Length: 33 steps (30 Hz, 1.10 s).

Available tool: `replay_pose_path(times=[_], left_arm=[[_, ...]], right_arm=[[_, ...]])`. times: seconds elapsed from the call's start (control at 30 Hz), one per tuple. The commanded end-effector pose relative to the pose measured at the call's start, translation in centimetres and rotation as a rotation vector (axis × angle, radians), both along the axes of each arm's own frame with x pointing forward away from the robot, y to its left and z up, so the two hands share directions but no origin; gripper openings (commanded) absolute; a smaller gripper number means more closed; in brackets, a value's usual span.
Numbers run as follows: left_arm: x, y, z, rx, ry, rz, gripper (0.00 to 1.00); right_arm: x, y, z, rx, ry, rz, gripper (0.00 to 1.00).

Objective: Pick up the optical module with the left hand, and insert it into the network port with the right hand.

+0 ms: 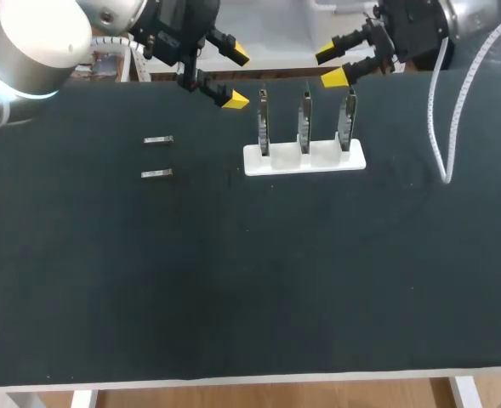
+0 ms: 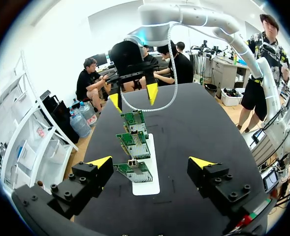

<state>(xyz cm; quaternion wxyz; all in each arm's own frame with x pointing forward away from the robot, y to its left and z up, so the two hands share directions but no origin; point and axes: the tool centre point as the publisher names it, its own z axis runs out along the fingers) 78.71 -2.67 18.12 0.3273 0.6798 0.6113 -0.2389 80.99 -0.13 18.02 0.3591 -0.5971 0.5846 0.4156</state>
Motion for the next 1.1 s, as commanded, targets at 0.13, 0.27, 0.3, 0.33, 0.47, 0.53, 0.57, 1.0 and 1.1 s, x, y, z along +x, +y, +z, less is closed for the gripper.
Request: replay_pose_path(times=[0.13, 0.27, 0.3, 0.33, 0.47, 0.53, 0.57, 1.0, 1.1], left_arm=[[0.0, -0.1, 0.1, 0.006, 0.002, 0.001, 1.00], [0.0, -0.1, 0.1, 0.006, 0.002, 0.001, 1.00], [0.0, -0.1, 0.1, 0.006, 0.002, 0.001, 1.00], [0.0, -0.1, 0.1, 0.006, 0.002, 0.001, 1.00], [0.0, -0.1, 0.1, 0.006, 0.002, 0.001, 1.00], [0.0, -0.1, 0.1, 0.006, 0.002, 0.001, 1.00], [0.0, -0.1, 0.1, 0.006, 0.002, 0.001, 1.00], [0.0, -0.1, 0.1, 0.006, 0.002, 0.001, 1.00], [0.0, -0.1, 0.1, 0.006, 0.002, 0.001, 1.00]], right_arm=[[-0.6, 0.0, 0.1, -0.003, -0.012, -0.025, 1.00], [-0.6, 0.0, 0.1, -0.003, -0.012, -0.025, 1.00], [-0.6, 0.0, 0.1, -0.003, -0.012, -0.025, 1.00], [-0.6, 0.0, 0.1, -0.003, -0.012, -0.025, 1.00], [-0.6, 0.0, 0.1, -0.003, -0.012, -0.025, 1.00], [-0.5, -0.2, 0.3, -0.002, -0.018, -0.025, 1.00], [-0.5, -0.2, 0.4, -0.002, -0.023, -0.028, 1.00], [-1.7, -1.1, 0.5, -0.020, -0.022, -0.035, 1.00], [-1.8, -1.4, 0.4, -0.030, -0.016, -0.041, 1.00]])
